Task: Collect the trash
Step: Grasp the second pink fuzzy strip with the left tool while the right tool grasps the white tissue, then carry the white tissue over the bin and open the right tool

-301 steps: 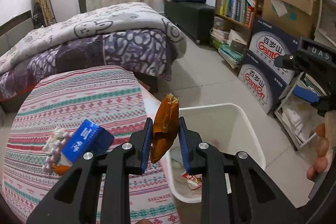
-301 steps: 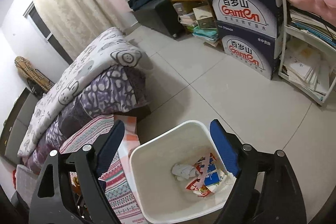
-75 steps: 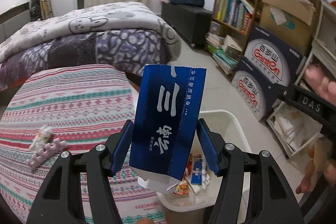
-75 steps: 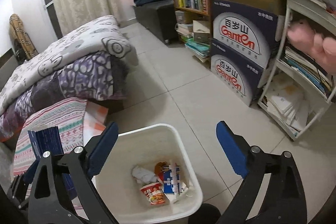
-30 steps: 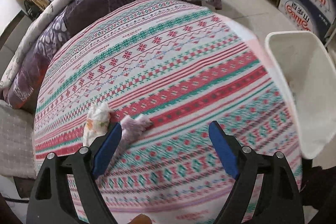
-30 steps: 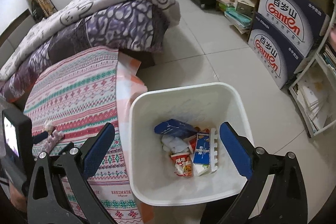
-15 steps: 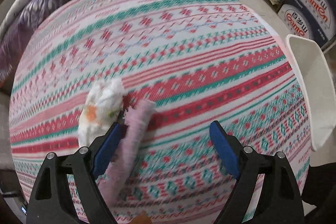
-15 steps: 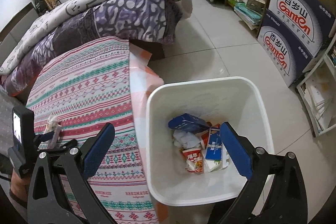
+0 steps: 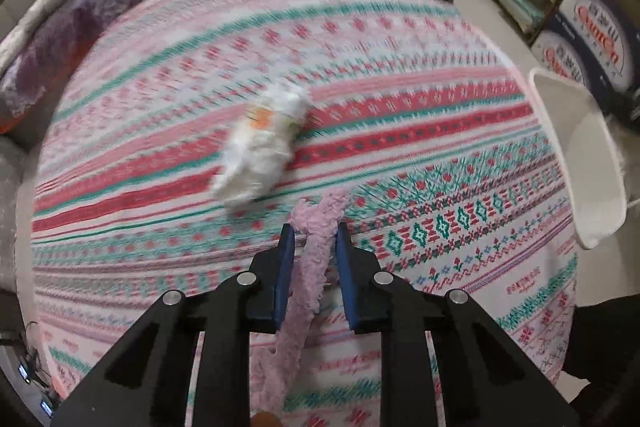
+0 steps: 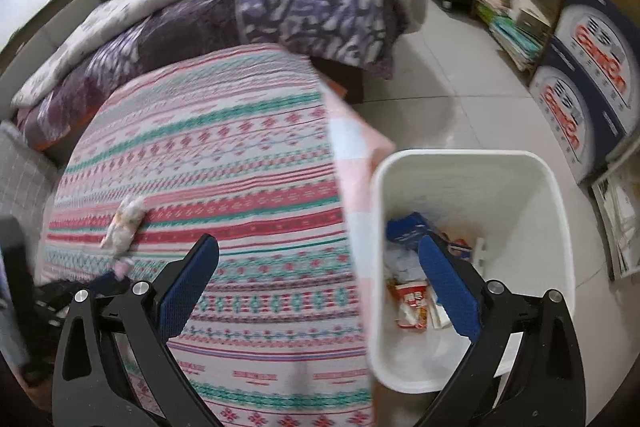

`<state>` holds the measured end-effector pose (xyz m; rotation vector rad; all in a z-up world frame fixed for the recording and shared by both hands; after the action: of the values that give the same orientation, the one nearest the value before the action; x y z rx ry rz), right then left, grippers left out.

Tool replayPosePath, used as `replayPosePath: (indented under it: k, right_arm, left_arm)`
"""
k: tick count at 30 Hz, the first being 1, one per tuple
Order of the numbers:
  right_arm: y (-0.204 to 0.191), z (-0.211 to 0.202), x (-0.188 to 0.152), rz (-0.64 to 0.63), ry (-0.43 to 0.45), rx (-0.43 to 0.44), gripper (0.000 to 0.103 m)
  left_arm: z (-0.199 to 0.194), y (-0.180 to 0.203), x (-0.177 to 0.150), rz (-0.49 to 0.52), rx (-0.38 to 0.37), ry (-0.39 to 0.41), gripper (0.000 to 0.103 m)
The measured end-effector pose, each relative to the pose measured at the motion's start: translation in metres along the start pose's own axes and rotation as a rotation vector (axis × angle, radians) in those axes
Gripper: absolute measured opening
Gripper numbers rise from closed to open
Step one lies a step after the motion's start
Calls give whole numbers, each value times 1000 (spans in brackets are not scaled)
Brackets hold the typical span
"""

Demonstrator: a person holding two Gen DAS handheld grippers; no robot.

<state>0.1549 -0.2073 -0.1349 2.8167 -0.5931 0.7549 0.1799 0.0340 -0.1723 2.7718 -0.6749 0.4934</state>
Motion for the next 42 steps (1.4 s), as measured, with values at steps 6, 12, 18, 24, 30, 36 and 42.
replayPosePath:
  k: [6,12,18,24,30,36,42]
  right_arm:
    - [-61,9,-14,-129,-19,24,96]
    - [-151,20,-18,-76,-94,158,96]
    - [-211,38,-7,-32,-130,150,96]
    - [-235,62,-6,-114,-122,33,95]
    - [-247,53,-20,-242,-56,58,47]
    - [-237,13,-11,-256,32,144,46]
    - [-209,-31,22,-198,128,203,46]
  left_arm:
    - [-91,-34,14,-145,2,222,21]
    - [-167,-63,28,-273,87,433,22]
    - [-202,-81,30,-344,123,526,22]
    - [-211,-97,25,-390,151,535,22]
    - [-204,-110,19,-447,159,517,22]
    - [-194,-110,14,-467,181,504,22]
    - [-193,-99,18,-455,227,542,22]
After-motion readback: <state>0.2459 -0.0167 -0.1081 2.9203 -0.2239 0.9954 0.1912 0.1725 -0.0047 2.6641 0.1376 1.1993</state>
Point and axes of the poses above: each gripper's, at about its wrist camera, not at the fingertips, and z roughly the way its jaws point, y to its right, x to its top, the point moved 6 cm from there along z, roughly the way its jaws point, and after that the axes turned 12 degrees about -x, right-handed, at the moved point
